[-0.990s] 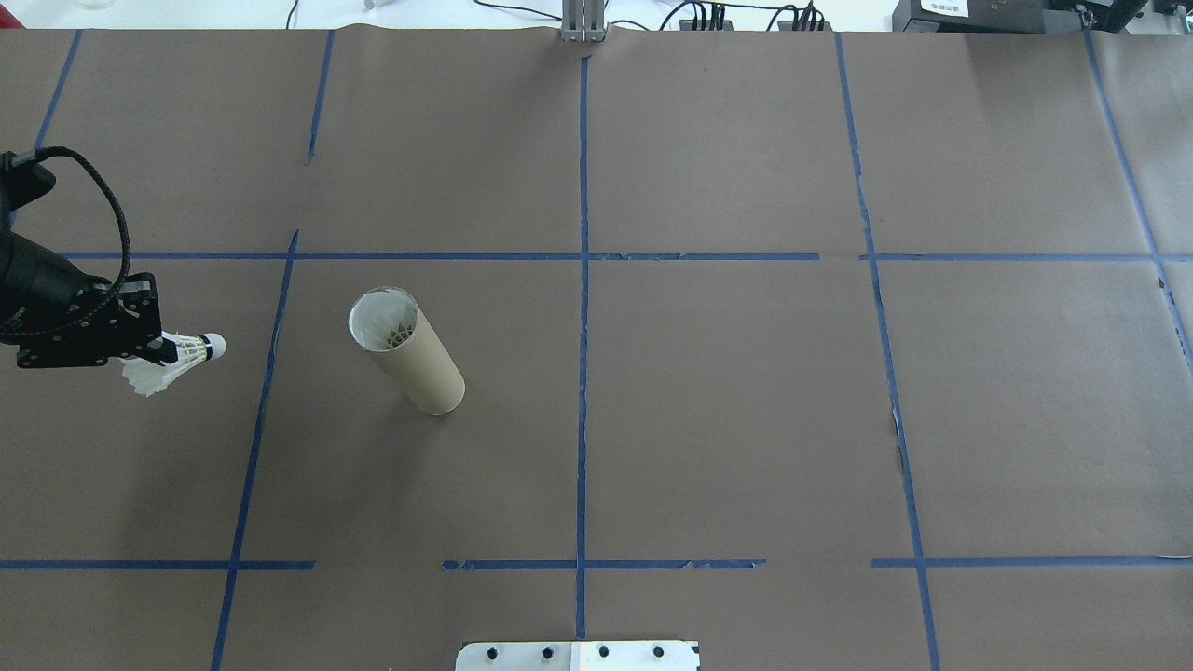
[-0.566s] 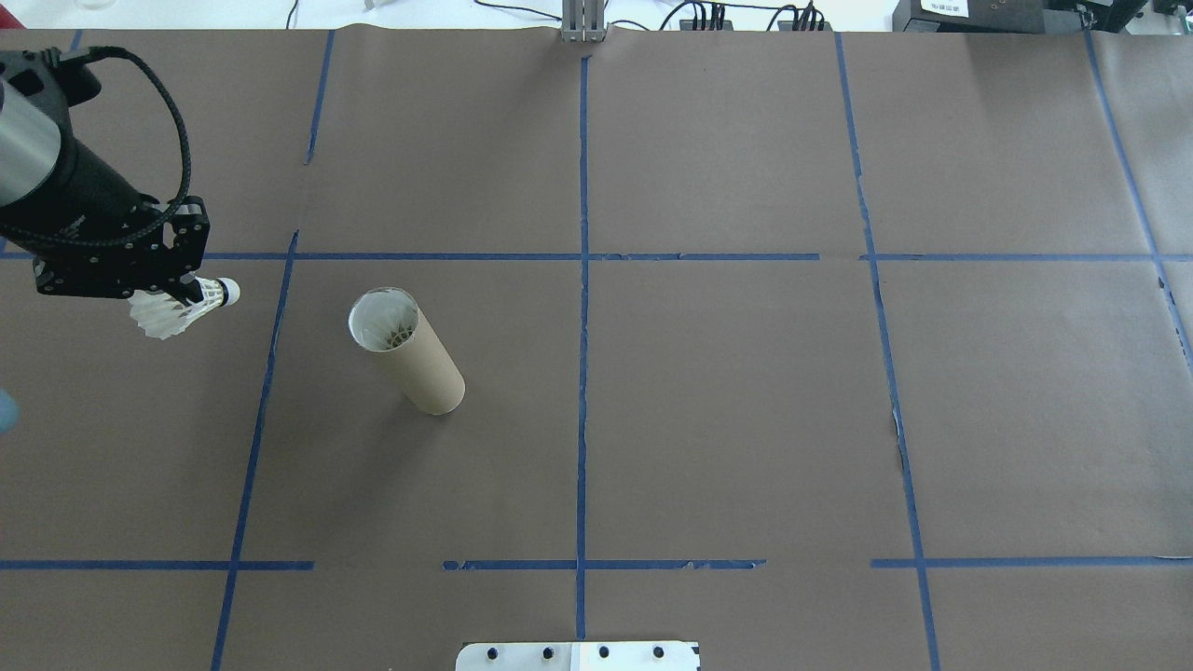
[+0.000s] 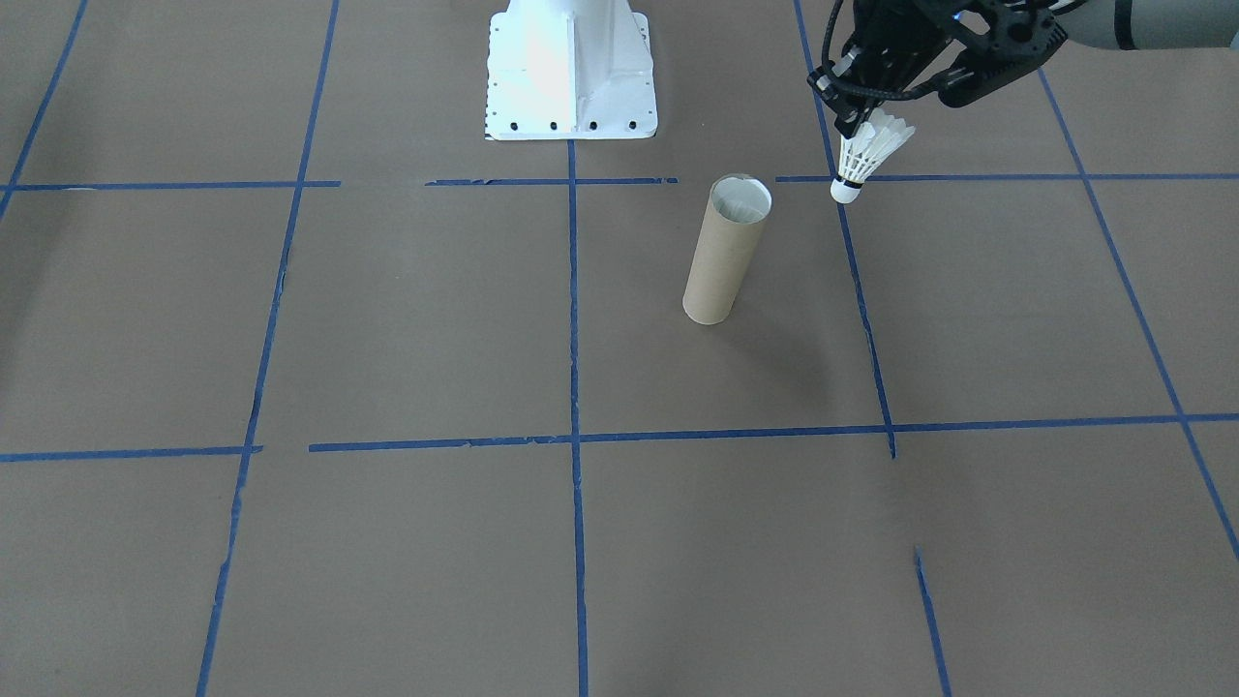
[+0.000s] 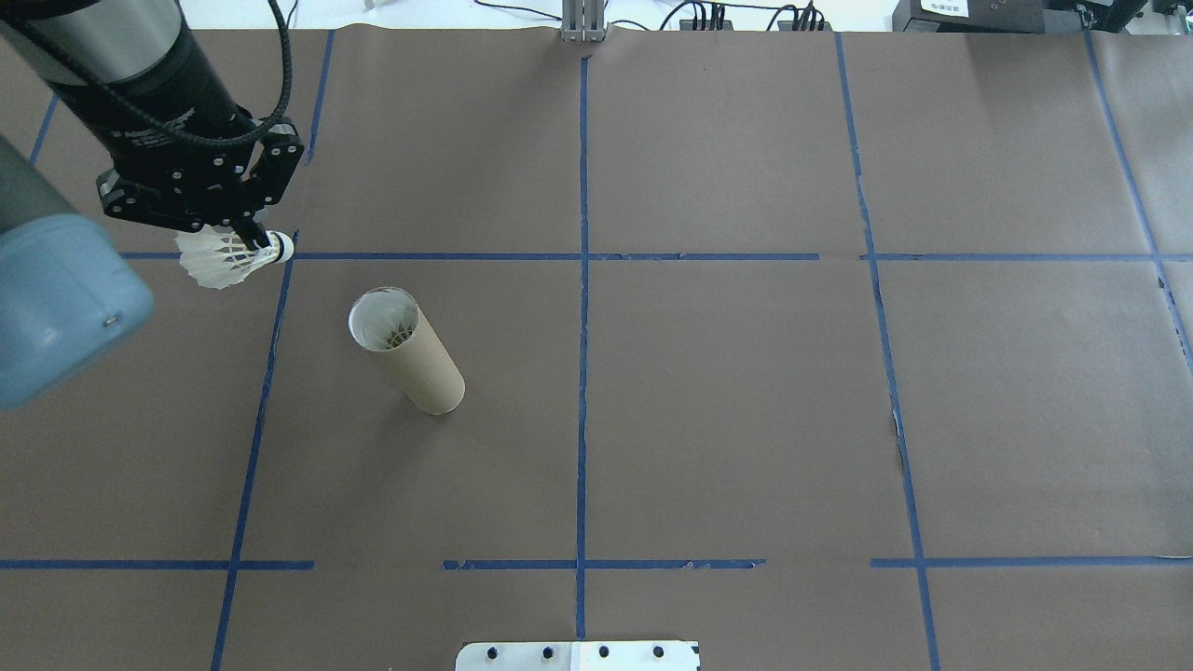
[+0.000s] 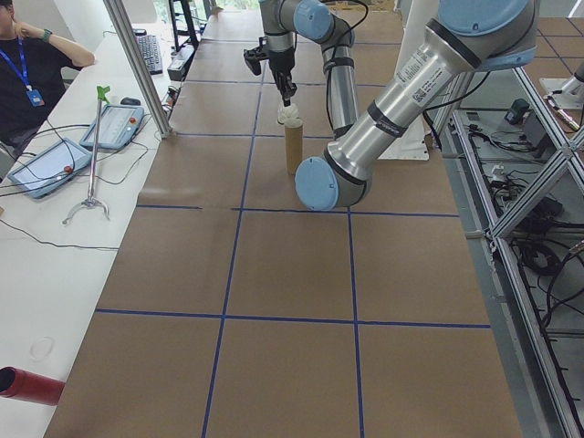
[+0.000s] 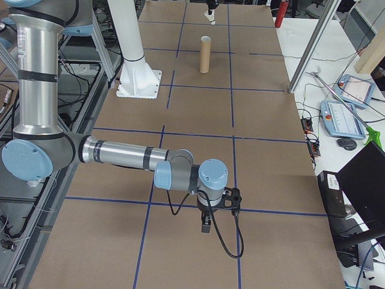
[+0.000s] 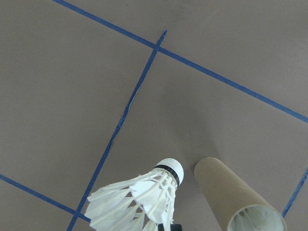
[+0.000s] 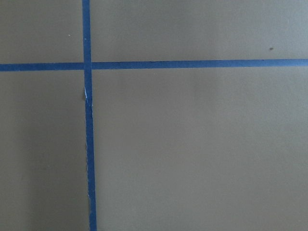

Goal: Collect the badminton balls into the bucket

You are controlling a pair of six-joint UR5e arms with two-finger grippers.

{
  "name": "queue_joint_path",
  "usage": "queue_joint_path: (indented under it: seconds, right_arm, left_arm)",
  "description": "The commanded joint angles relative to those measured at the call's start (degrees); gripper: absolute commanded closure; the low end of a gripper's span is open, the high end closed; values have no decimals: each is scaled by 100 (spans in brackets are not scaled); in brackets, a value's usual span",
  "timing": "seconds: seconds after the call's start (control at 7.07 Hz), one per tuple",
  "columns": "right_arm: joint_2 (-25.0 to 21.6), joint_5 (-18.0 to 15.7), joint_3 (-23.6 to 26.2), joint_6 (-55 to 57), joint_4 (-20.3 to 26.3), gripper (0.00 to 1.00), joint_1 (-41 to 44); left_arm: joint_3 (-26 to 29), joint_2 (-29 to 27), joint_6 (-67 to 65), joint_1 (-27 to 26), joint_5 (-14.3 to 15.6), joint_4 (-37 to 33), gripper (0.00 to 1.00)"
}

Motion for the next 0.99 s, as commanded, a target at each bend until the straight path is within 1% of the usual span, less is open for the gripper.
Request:
queue_joint_path:
  seconds: [0.0,0.14,0.85]
  right_arm:
    - [2,5,-3,0,0,0,0]
    - [2,-4,6,0,0,0,0]
    - [2,5,-3,0,0,0,0]
  left_arm:
    - [515,-472,-65,210,-44,111,100]
    - [770,-639,-83,264,-140,111,100]
    - [1053,-684,-267,685,-150,59,100]
